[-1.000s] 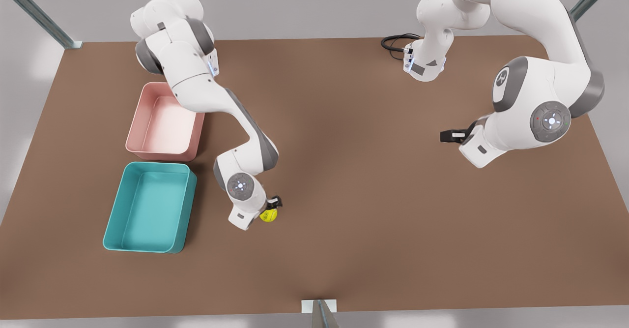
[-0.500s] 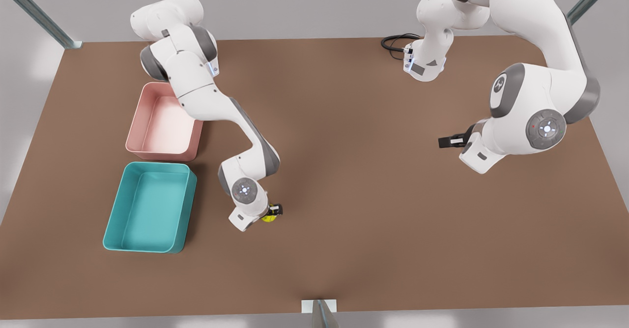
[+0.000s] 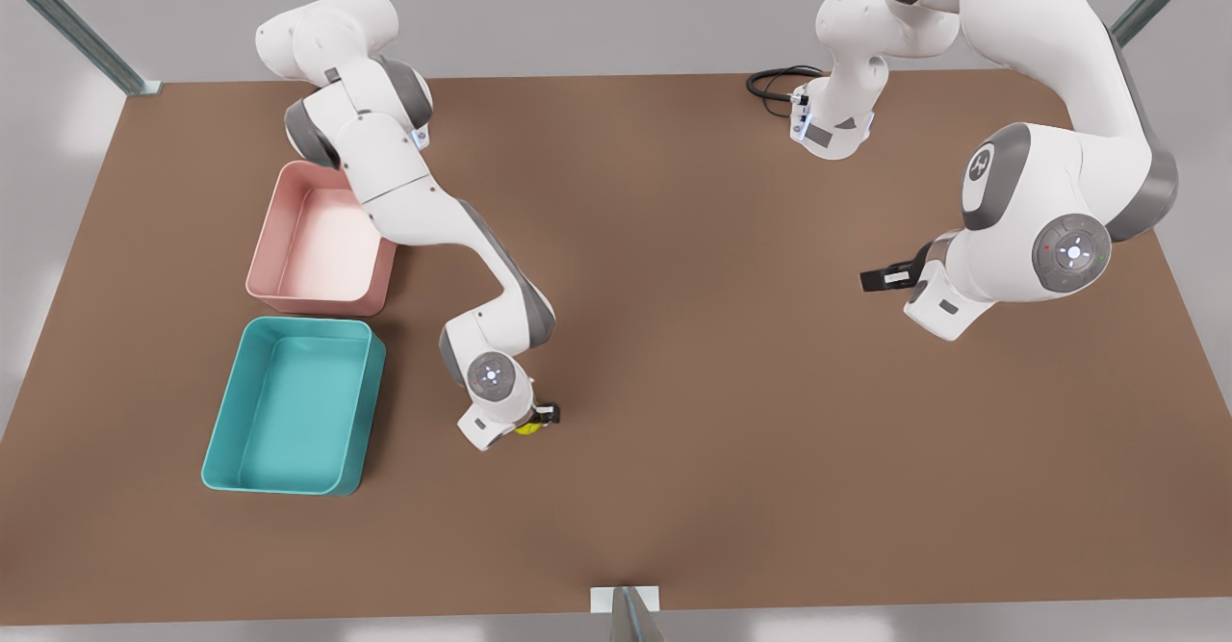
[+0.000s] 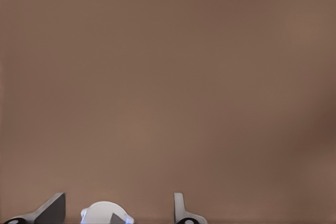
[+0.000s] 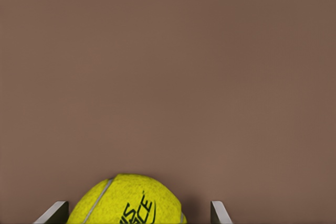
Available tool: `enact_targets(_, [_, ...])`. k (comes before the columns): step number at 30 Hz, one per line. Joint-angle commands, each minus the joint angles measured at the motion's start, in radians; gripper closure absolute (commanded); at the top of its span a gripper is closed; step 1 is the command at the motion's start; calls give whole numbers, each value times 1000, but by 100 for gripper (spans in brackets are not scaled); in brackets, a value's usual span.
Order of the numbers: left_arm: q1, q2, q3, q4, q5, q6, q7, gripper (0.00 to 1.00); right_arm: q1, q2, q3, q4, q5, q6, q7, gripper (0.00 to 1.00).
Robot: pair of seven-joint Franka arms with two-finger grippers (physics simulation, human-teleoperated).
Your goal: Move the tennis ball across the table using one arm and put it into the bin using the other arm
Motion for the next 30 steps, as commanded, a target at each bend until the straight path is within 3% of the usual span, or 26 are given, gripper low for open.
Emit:
enact_targets(1, [0, -1, 0, 0, -1, -3, -41, 0, 7, 7, -8, 7, 1, 16, 60, 0])
enact_targets(15, [-1, -1, 0, 1, 1, -10, -43, 0, 14, 10, -10, -5, 4, 22, 57, 0])
enact_targets(17, [0, -1, 0, 1, 1, -9, -41, 0, 14, 10, -10, -7, 4, 22, 57, 4])
enact_targets(21, [0, -1, 0, 1, -1, -10, -41, 0, 12, 9, -10, -10, 5, 22, 49, 25])
enact_targets(30, [0, 5, 0, 0, -1, -10, -41, 0, -23, -36, -4, 1, 12, 5, -3, 27])
